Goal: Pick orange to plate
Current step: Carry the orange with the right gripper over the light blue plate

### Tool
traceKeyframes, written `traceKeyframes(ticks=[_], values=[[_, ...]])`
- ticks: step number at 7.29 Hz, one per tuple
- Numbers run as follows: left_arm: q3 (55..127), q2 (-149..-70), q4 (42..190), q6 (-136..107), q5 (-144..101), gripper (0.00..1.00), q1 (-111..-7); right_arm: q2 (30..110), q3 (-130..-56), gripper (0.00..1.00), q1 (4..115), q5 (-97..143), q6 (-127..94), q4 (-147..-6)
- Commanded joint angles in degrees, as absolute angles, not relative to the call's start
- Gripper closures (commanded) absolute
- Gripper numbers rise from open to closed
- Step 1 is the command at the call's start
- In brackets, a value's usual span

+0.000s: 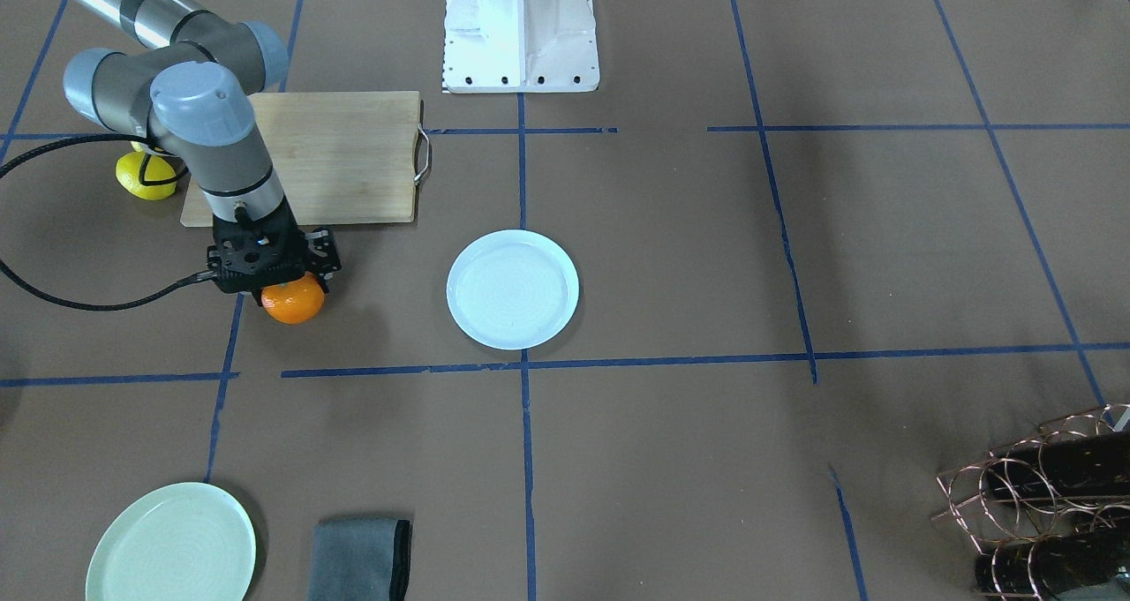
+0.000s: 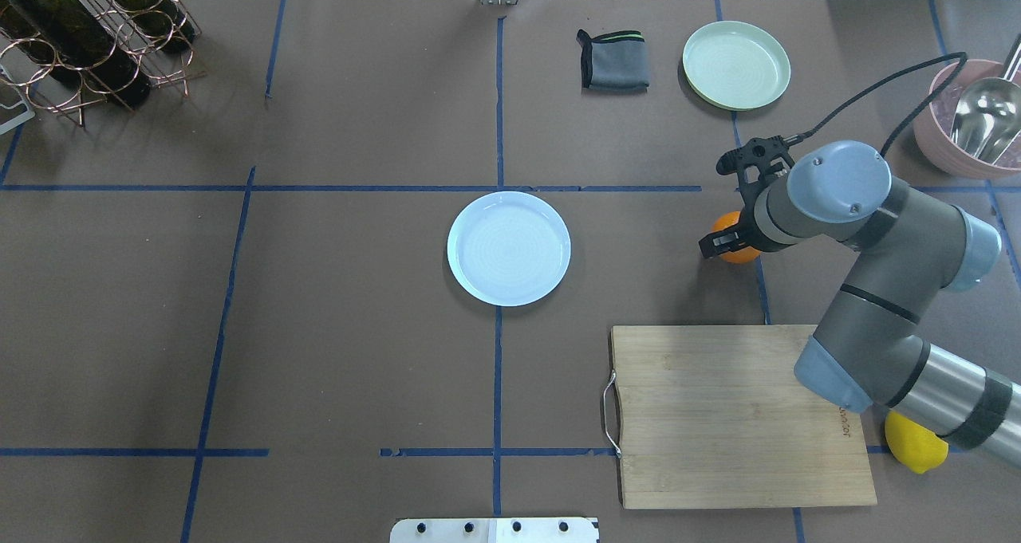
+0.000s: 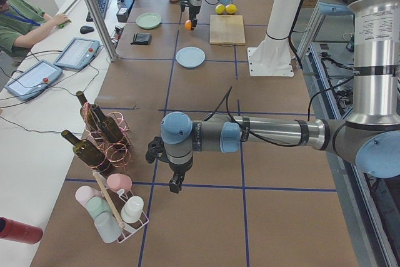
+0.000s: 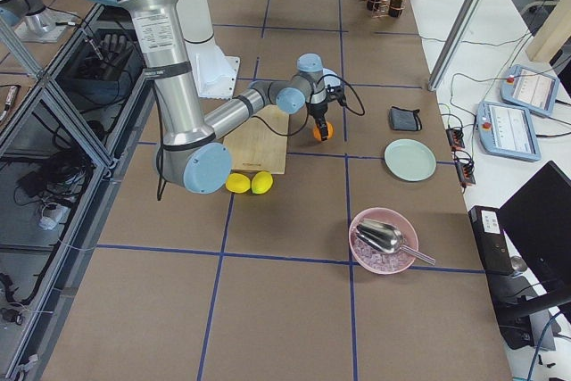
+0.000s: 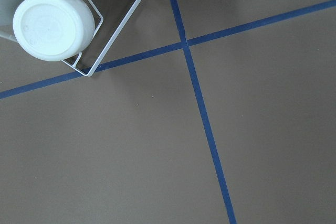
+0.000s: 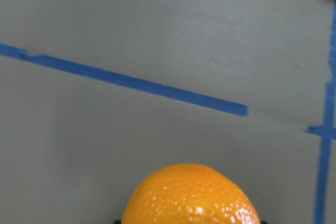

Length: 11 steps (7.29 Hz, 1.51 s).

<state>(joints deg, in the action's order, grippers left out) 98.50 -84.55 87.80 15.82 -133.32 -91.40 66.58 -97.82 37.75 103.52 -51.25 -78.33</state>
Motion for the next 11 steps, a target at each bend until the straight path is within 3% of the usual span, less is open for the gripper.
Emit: traceKeyframes(ticks=[1, 3, 6, 7, 8, 9, 11], values=[[98.5, -84.6, 87.8, 15.8, -133.3, 0.0, -91.4, 49.2, -88.5, 0.88, 35.5, 102.6, -61.1, -85.1], [98.7, -84.6, 87.8, 15.8, -133.4, 0.0, -91.3, 40.7, -79.0, 0.78, 31.0, 96.3, -65.9, -85.3], [98.7, -84.6, 87.7, 15.8, -133.4, 0.0, -91.3, 36.0, -73.6, 0.71, 27.0, 93.1, -68.8, -89.1], [98.7, -84.7, 87.7, 15.8, -133.4, 0.0, -91.3, 36.0, -73.6, 0.56, 26.8, 93.1, -68.8, -89.7], [98.8, -84.7, 87.7, 15.8, -133.5, 0.0, -91.3, 36.3, -73.6, 0.23, 26.6, 93.0, -68.8, -89.9], [98.8, -84.7, 87.7, 15.8, -133.5, 0.0, -91.3, 36.2, -73.6, 0.01, 26.6, 92.8, -68.8, -90.1], [98.8, -84.7, 87.7, 15.7, -133.4, 0.0, -91.3, 36.0, -75.2, 0.0, 26.7, 92.9, -68.5, -90.2]])
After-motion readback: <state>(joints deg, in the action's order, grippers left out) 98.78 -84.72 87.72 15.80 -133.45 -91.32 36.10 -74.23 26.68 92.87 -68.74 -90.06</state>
